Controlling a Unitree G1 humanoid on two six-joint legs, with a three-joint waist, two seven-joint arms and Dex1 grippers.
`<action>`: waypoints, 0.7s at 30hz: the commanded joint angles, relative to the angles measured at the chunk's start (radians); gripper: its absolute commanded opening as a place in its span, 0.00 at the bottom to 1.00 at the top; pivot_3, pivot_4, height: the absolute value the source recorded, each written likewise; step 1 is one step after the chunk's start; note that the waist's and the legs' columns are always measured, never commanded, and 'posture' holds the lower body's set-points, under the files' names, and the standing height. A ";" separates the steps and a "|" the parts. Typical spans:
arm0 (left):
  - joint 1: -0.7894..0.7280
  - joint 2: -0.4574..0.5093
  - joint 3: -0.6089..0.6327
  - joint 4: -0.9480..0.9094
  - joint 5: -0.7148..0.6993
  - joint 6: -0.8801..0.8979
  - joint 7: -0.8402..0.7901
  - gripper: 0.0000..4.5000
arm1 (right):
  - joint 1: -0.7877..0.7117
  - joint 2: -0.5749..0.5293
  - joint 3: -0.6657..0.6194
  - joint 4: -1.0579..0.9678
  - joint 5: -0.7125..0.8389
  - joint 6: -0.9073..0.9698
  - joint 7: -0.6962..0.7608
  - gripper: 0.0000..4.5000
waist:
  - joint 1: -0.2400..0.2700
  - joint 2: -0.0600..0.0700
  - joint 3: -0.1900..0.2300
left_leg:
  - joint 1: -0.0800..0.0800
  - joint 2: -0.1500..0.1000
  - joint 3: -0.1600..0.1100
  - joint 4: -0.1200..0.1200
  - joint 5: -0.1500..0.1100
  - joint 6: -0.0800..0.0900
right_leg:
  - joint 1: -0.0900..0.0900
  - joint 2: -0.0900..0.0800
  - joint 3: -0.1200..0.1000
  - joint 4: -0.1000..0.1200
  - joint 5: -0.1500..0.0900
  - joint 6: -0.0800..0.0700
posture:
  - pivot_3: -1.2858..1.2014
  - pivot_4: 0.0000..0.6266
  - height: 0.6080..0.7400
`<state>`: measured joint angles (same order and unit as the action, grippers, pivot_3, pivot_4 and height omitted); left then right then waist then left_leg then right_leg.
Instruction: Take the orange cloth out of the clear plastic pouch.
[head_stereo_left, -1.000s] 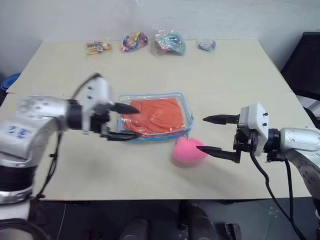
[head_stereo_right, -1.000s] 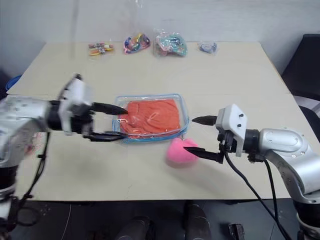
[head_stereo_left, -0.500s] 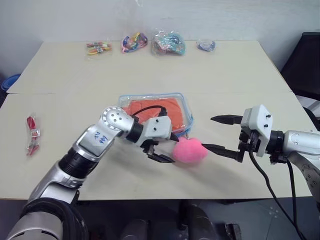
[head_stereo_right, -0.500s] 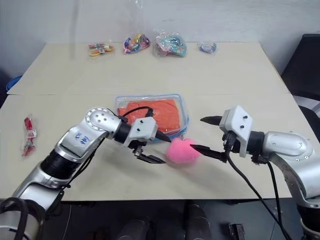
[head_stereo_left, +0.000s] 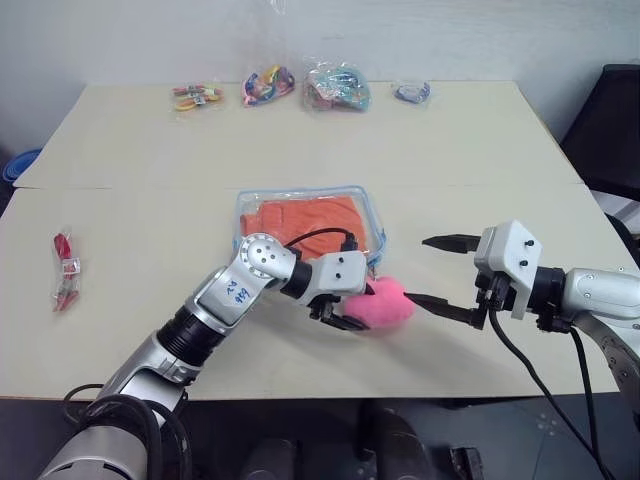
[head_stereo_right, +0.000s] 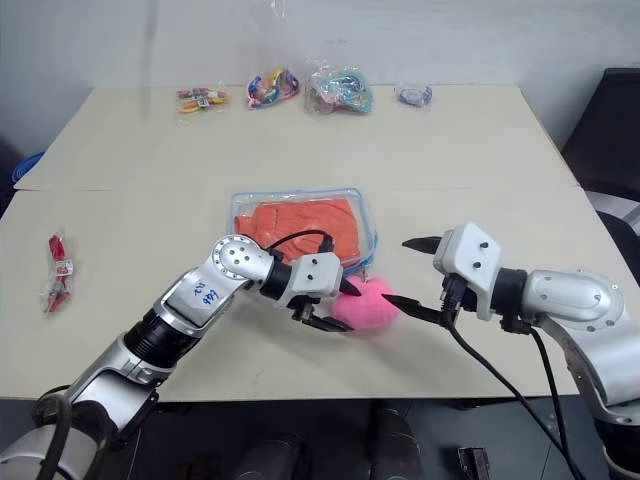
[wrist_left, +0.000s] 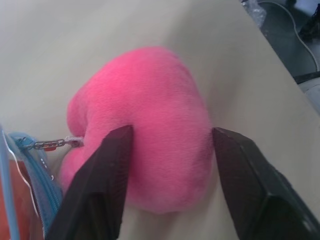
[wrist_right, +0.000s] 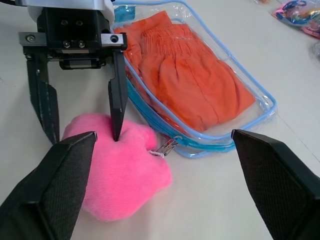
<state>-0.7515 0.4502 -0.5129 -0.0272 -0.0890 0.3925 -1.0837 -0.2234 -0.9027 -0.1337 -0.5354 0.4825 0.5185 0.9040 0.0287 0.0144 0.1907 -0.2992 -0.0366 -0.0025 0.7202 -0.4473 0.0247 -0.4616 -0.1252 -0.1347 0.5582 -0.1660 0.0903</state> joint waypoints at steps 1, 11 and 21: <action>0.028 0.010 0.003 -0.021 0.036 -0.026 0.014 0.36 | -0.024 0.000 0.010 0.015 -0.034 -0.048 0.003 1.00 | 0.000 0.000 0.000 | 0.000 0.000 0.000 0.000 0.000 0.000 | 0.000 0.000 0.000 0.000 0.000 0.000 | 0.52 0.24 1.00; 0.051 0.089 0.061 -0.073 0.013 0.008 -0.026 0.01 | -0.211 0.091 0.259 0.285 -0.330 -0.352 0.007 1.00 | -0.008 0.000 0.000 | 0.001 0.001 0.001 0.000 0.000 0.000 | 0.000 0.001 0.001 0.000 0.000 0.000 | 0.52 0.24 1.00; 0.053 0.098 0.113 -0.085 0.006 0.043 -0.019 0.01 | -0.399 0.224 0.407 0.656 -0.583 -0.673 -0.048 1.00 | -0.009 0.000 0.000 | 0.002 0.002 0.001 0.001 0.000 0.000 | -0.002 0.002 0.000 0.000 0.000 0.000 | 0.52 0.24 1.00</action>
<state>-0.7000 0.5328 -0.4280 -0.0851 -0.0778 0.4275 -1.1057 -0.6018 -0.6824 0.2789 0.0979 -0.0745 -0.1000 0.8723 0.0201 0.0148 0.1904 -0.2975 -0.0350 -0.0012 0.7212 -0.4473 0.0246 -0.4636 -0.1236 -0.1348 0.5582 -0.1657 0.0899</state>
